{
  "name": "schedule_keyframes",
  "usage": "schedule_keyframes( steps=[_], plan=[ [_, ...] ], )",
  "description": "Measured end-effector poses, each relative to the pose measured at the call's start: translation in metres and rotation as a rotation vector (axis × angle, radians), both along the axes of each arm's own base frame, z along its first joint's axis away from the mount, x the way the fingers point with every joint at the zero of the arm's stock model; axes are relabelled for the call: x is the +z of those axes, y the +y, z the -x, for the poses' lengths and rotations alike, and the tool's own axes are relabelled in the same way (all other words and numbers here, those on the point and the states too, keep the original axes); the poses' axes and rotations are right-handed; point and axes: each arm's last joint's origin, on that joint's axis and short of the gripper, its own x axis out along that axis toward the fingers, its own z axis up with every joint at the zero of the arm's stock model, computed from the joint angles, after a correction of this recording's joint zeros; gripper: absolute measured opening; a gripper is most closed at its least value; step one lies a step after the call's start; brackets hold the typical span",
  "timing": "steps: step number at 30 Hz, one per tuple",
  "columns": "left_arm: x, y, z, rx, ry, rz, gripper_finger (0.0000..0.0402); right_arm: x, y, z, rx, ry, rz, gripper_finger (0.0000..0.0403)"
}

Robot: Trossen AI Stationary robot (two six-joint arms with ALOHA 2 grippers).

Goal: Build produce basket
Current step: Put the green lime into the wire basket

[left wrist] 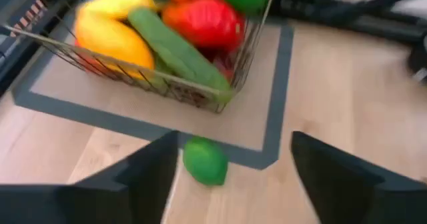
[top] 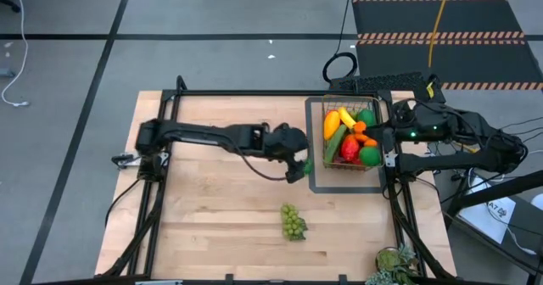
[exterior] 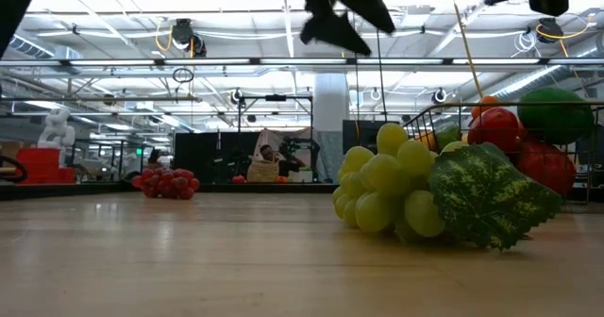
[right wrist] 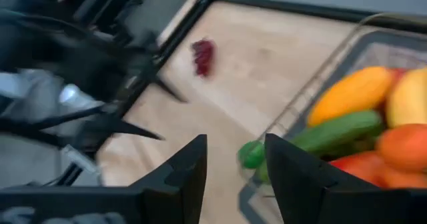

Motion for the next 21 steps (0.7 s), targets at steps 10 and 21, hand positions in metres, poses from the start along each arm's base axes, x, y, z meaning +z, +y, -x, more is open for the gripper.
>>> schedule_keyframes(
  steps=[10,21],
  plan=[
    [-0.084,0.002,-0.034,0.040,0.173,-0.057,0.0396,0.001,0.002,0.001,0.086,0.000,0.042,0.0142],
    [-0.140,0.001,-0.051,0.099,0.222,-0.003,0.0397,0.001,0.002,0.000,0.116,0.010,0.054,0.0141]
  ],
)
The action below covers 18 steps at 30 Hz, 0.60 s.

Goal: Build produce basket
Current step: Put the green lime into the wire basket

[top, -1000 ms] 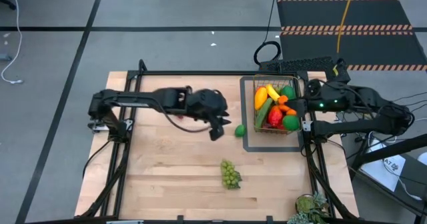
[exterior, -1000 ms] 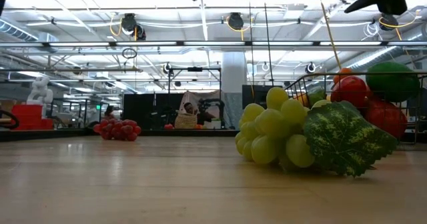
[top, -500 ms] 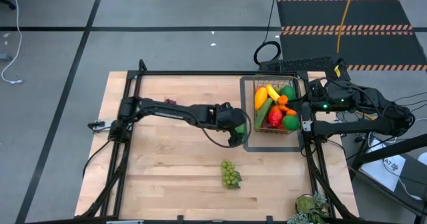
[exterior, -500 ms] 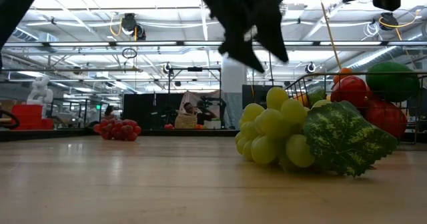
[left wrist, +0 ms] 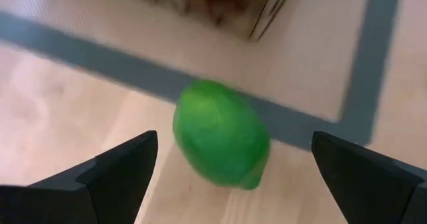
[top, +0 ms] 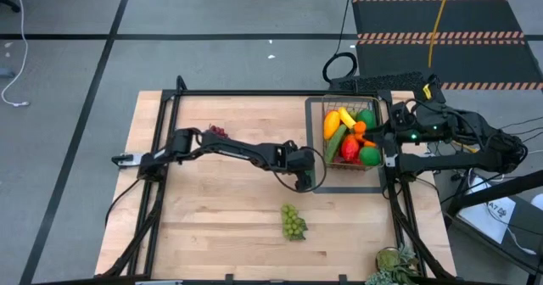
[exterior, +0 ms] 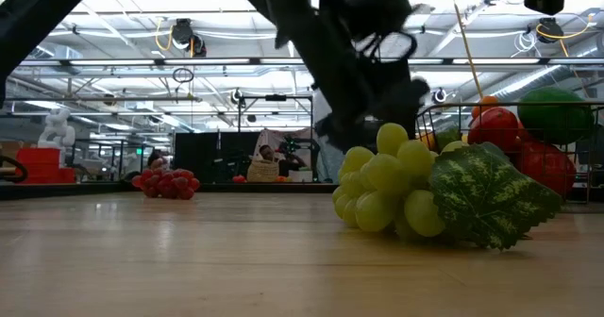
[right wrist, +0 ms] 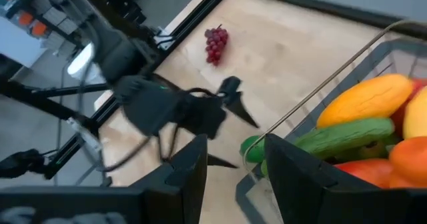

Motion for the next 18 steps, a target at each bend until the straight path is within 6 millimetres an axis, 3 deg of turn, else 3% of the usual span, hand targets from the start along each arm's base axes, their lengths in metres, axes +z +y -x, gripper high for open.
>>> schedule_keyframes(
  steps=[7,13,18],
  plan=[
    [-0.036,0.001,-0.004,0.107,0.047,0.061,0.0397,0.000,0.002,0.000,0.064,-0.006,-0.058,0.0141],
    [-0.037,0.002,-0.009,0.170,-0.014,0.044,0.0394,0.000,0.003,0.000,0.066,-0.006,-0.063,0.0141],
    [-0.036,0.005,-0.008,0.185,-0.017,0.023,0.0353,0.000,0.003,0.000,0.066,-0.006,-0.063,0.0141]
  ],
)
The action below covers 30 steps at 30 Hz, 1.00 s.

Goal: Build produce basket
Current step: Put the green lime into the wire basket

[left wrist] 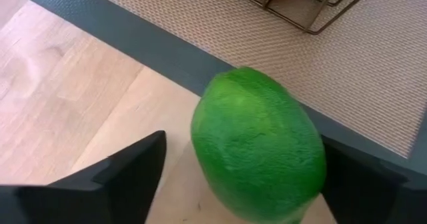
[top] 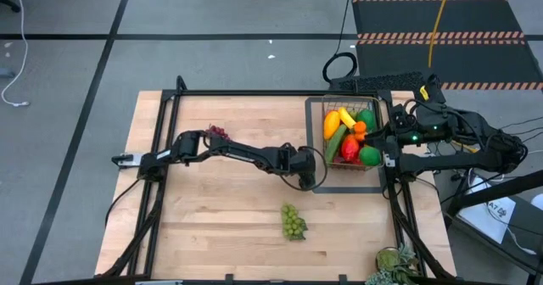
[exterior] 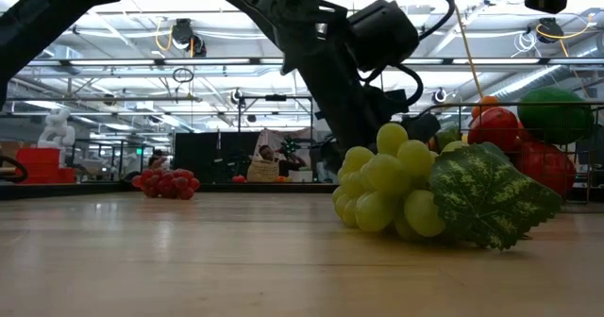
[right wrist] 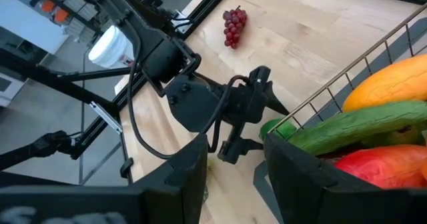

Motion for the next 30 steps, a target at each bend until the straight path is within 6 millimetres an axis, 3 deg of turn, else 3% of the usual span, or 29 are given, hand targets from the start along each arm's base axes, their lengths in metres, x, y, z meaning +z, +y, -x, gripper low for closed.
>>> schedule_keyframes(
  steps=[9,14,21,30],
  plan=[
    [0.005,0.000,0.001,0.002,-0.011,0.024,0.0233,0.000,0.000,0.000,0.000,0.002,0.004,0.0141],
    [0.018,-0.002,0.002,-0.033,-0.033,0.059,0.0200,-0.001,0.000,0.000,-0.005,0.010,0.006,0.0141],
    [0.074,-0.001,0.019,-0.078,-0.053,0.040,0.0227,-0.001,-0.001,0.000,-0.026,0.011,0.019,0.0141],
    [0.184,0.001,0.063,-0.202,-0.226,-0.075,0.0216,0.000,-0.004,0.000,-0.118,0.012,0.074,0.0141]
  ],
)
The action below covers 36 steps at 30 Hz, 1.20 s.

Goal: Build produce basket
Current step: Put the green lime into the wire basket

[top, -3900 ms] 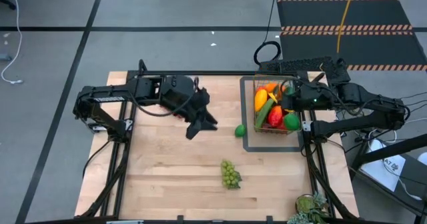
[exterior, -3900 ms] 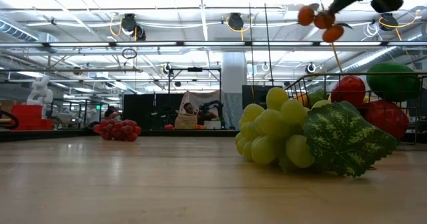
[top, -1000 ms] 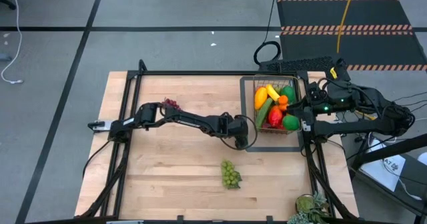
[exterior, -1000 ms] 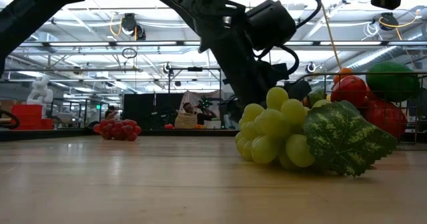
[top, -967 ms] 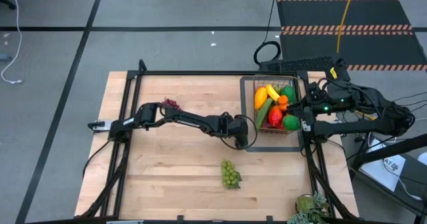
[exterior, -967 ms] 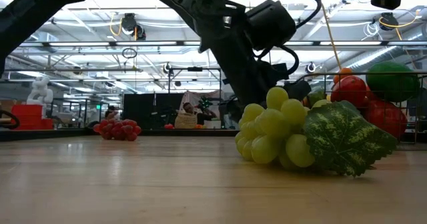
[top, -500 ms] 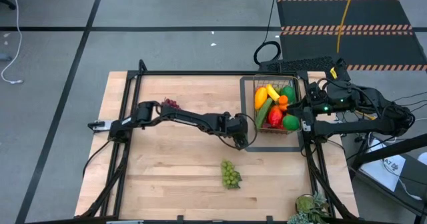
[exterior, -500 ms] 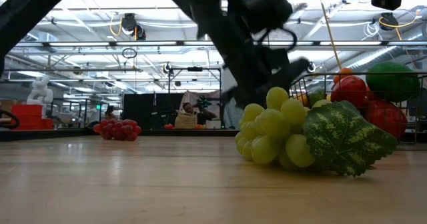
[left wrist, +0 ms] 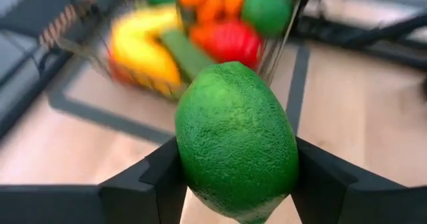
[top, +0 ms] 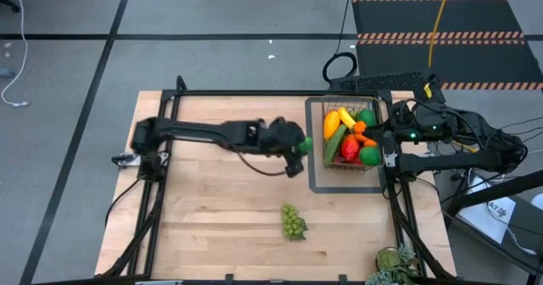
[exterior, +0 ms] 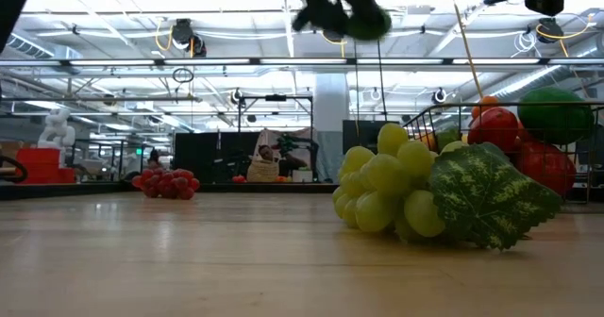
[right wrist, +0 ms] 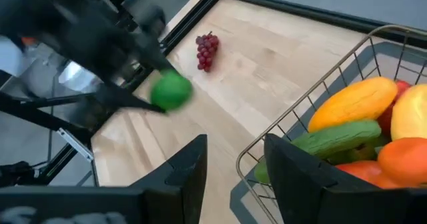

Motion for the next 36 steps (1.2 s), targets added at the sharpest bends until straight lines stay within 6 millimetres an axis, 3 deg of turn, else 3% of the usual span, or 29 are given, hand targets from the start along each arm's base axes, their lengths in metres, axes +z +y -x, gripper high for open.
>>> schedule_keyframes(
  steps=[7,16,27,36],
  plan=[
    [0.080,0.009,0.051,-0.032,-0.193,-0.076,0.0209,-0.001,-0.001,-0.004,-0.055,-0.001,-0.037,0.0141],
    [0.147,0.021,0.118,-0.013,-0.384,-0.142,0.0216,0.008,-0.005,-0.023,-0.218,-0.153,-0.167,0.0141],
    [0.194,0.015,0.183,-0.041,-0.573,-0.147,0.0219,0.016,-0.008,-0.062,-0.177,-0.258,-0.205,0.0141],
    [0.213,0.006,0.223,-0.074,-0.662,-0.114,0.0214,0.036,-0.006,-0.092,0.054,-0.466,-0.108,0.0141]
  ],
)
